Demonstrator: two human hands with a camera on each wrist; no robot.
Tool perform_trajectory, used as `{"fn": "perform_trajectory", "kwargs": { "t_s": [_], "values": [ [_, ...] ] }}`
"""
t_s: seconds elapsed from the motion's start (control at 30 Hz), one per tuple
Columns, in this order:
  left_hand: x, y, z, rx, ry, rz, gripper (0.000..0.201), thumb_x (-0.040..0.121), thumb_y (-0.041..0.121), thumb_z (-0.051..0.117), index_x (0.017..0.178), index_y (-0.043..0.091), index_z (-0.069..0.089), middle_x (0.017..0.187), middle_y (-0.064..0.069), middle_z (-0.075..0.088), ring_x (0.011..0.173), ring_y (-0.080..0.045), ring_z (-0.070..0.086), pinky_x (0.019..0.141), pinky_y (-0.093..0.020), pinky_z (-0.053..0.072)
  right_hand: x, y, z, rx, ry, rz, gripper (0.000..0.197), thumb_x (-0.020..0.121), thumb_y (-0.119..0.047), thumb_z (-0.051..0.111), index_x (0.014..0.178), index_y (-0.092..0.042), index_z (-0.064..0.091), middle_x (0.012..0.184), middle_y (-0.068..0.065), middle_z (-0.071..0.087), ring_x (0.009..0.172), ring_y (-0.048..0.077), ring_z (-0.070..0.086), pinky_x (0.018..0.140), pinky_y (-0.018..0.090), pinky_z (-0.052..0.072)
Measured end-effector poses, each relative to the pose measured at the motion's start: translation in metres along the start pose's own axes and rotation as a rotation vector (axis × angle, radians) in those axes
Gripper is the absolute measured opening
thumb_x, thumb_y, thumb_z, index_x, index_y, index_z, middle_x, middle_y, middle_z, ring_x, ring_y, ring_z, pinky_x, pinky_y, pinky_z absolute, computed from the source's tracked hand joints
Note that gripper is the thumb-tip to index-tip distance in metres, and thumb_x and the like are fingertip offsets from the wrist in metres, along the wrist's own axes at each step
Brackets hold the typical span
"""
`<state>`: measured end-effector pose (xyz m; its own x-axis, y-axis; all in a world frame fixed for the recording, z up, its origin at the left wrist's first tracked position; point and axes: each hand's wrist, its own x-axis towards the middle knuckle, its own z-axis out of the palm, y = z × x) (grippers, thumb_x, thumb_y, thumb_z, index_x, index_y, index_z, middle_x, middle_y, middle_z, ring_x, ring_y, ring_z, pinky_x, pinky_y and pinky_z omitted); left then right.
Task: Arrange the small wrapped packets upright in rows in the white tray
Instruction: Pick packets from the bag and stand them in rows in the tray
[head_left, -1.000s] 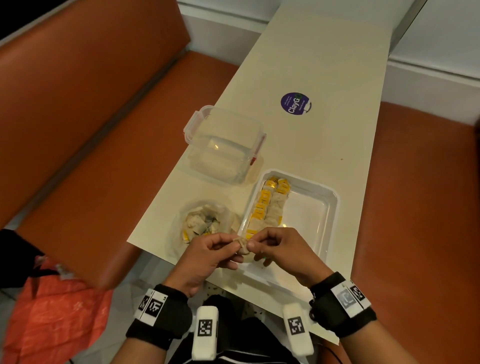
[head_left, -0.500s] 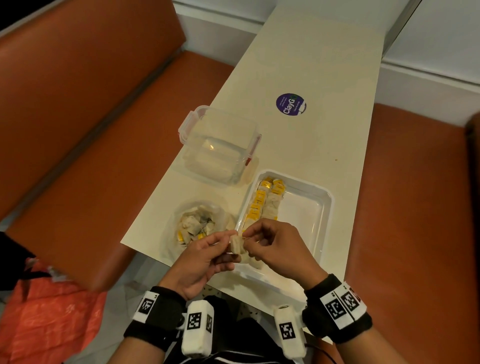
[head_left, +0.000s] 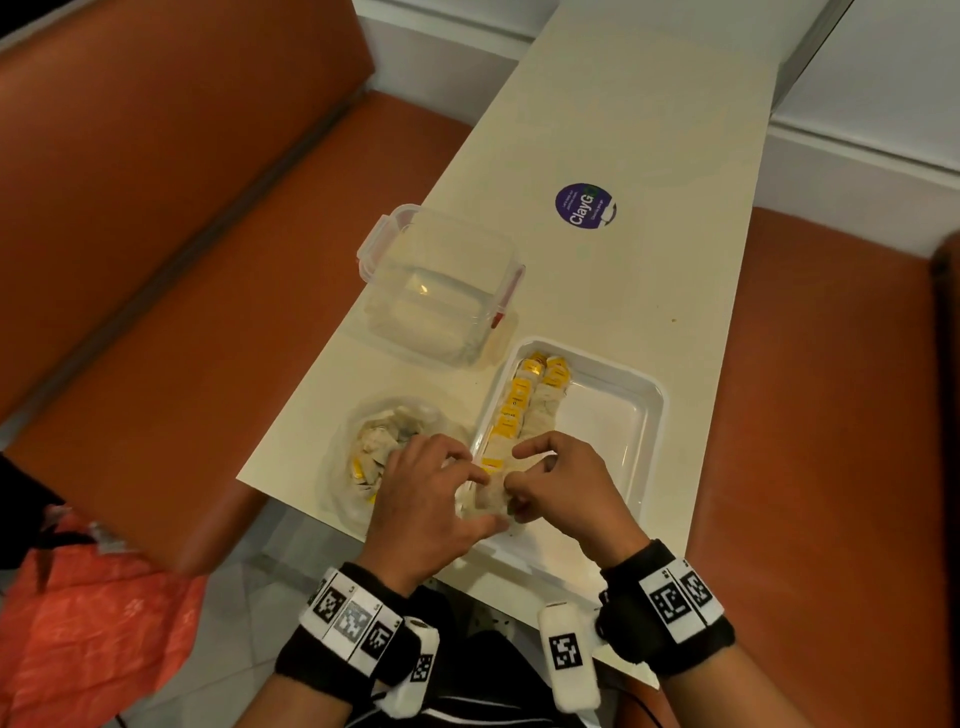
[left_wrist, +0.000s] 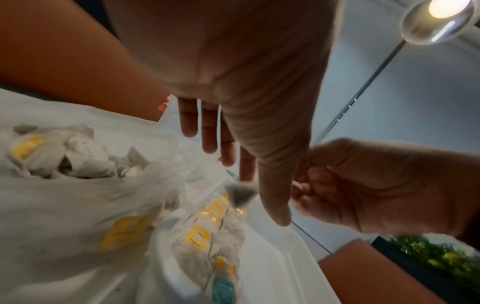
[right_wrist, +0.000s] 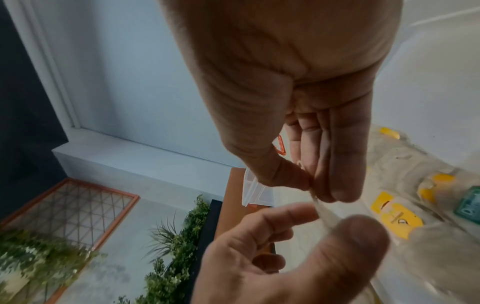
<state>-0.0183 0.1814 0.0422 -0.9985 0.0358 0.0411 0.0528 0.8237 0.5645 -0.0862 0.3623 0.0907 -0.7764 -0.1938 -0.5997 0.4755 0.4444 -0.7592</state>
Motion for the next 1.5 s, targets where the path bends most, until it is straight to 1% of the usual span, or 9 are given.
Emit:
{"fn": "perform_trajectory", "kwargs": {
  "t_s": [0.33, 0.53, 0.7, 0.8, 0.9, 1.03, 1.17, 1.3, 1.5],
  "values": [
    [0.003, -0.006, 0.019, 0.075, 0.161, 0.037, 0.022, 0.079, 0.035, 0.072, 0.098, 0.029, 0.079, 0.097, 0.012, 0.068, 0.095, -0.018, 0.059, 0.082, -0.033, 0.036, 0.009, 0.012, -0.002, 0.277, -0.079, 0.125, 0.028, 0.085, 0.006, 0.067, 0.112, -0.001, 0.065, 0.079, 0.024, 0.07, 0.064, 0.029, 0.069, 0.067, 0.039, 0.065],
    [0.01, -0.018, 0.026, -0.128, -0.053, -0.173, 0.031, 0.086, 0.061, 0.062, 0.08, 0.035, 0.076, 0.087, 0.017, 0.064, 0.087, -0.011, 0.052, 0.084, -0.041, 0.044, 0.016, 0.025, -0.011, 0.087, -0.164, -0.003, 0.026, 0.085, -0.031, 0.085, 0.107, -0.019, 0.077, 0.089, 0.011, 0.077, 0.076, 0.018, 0.073, 0.072, 0.028, 0.062],
    [0.015, -0.021, 0.025, -0.162, -0.272, -0.21, 0.041, 0.08, 0.074, 0.049, 0.08, 0.04, 0.073, 0.077, 0.014, 0.068, 0.086, -0.014, 0.058, 0.084, -0.047, 0.049, 0.026, 0.044, -0.004, 0.018, -0.15, -0.077, 0.021, 0.082, -0.018, 0.088, 0.1, -0.013, 0.077, 0.097, 0.007, 0.078, 0.078, 0.014, 0.072, 0.077, 0.03, 0.063],
    [0.017, -0.021, 0.025, -0.153, -0.285, -0.267, 0.043, 0.078, 0.073, 0.058, 0.094, 0.039, 0.079, 0.079, 0.016, 0.072, 0.086, -0.008, 0.064, 0.085, -0.043, 0.053, 0.032, 0.053, 0.0, 0.051, -0.141, -0.055, 0.017, 0.083, -0.014, 0.086, 0.095, -0.007, 0.076, 0.092, 0.014, 0.078, 0.078, 0.02, 0.072, 0.082, 0.039, 0.062],
    [0.016, -0.02, 0.021, -0.233, -0.219, -0.32, 0.03, 0.085, 0.047, 0.081, 0.112, 0.034, 0.08, 0.092, 0.018, 0.078, 0.089, 0.002, 0.069, 0.088, -0.03, 0.057, 0.039, 0.063, 0.008, -0.005, -0.152, -0.04, 0.016, 0.085, -0.015, 0.085, 0.095, -0.009, 0.074, 0.084, 0.014, 0.077, 0.076, 0.02, 0.072, 0.081, 0.041, 0.063],
    [0.016, -0.019, 0.012, -0.319, -0.091, -0.421, 0.015, 0.091, 0.029, 0.08, 0.105, 0.032, 0.081, 0.089, 0.02, 0.076, 0.084, 0.002, 0.067, 0.076, -0.012, 0.052, 0.047, 0.075, 0.019, -0.11, -0.149, -0.01, 0.014, 0.087, -0.012, 0.082, 0.095, -0.008, 0.071, 0.069, 0.001, 0.07, 0.068, 0.019, 0.071, 0.075, 0.039, 0.064],
    [0.014, -0.026, 0.008, -0.341, -0.083, -0.466, 0.012, 0.091, 0.028, 0.08, 0.102, 0.034, 0.08, 0.089, 0.02, 0.076, 0.084, 0.005, 0.067, 0.073, -0.006, 0.048, 0.052, 0.083, 0.029, -0.257, -0.155, -0.027, 0.016, 0.085, -0.014, 0.08, 0.086, -0.024, 0.068, 0.079, 0.003, 0.073, 0.077, 0.025, 0.073, 0.083, 0.043, 0.063],
    [0.01, -0.032, 0.009, -0.355, -0.072, -0.492, 0.014, 0.091, 0.028, 0.08, 0.105, 0.03, 0.082, 0.09, 0.02, 0.077, 0.083, 0.005, 0.068, 0.073, -0.006, 0.049, 0.052, 0.085, 0.033, -0.369, -0.099, -0.091, 0.018, 0.084, -0.014, 0.076, 0.086, -0.028, 0.065, 0.079, -0.005, 0.067, 0.073, 0.01, 0.062, 0.069, 0.011, 0.049],
    [0.004, -0.033, 0.011, -0.372, -0.071, -0.502, 0.016, 0.091, 0.027, 0.079, 0.107, 0.029, 0.082, 0.09, 0.019, 0.077, 0.083, 0.004, 0.068, 0.071, -0.005, 0.048, 0.051, 0.089, 0.037, -0.363, -0.046, -0.11, 0.017, 0.08, -0.011, 0.078, 0.088, -0.024, 0.069, 0.081, -0.004, 0.07, 0.068, 0.002, 0.058, 0.063, 0.005, 0.043]
  ]
}}
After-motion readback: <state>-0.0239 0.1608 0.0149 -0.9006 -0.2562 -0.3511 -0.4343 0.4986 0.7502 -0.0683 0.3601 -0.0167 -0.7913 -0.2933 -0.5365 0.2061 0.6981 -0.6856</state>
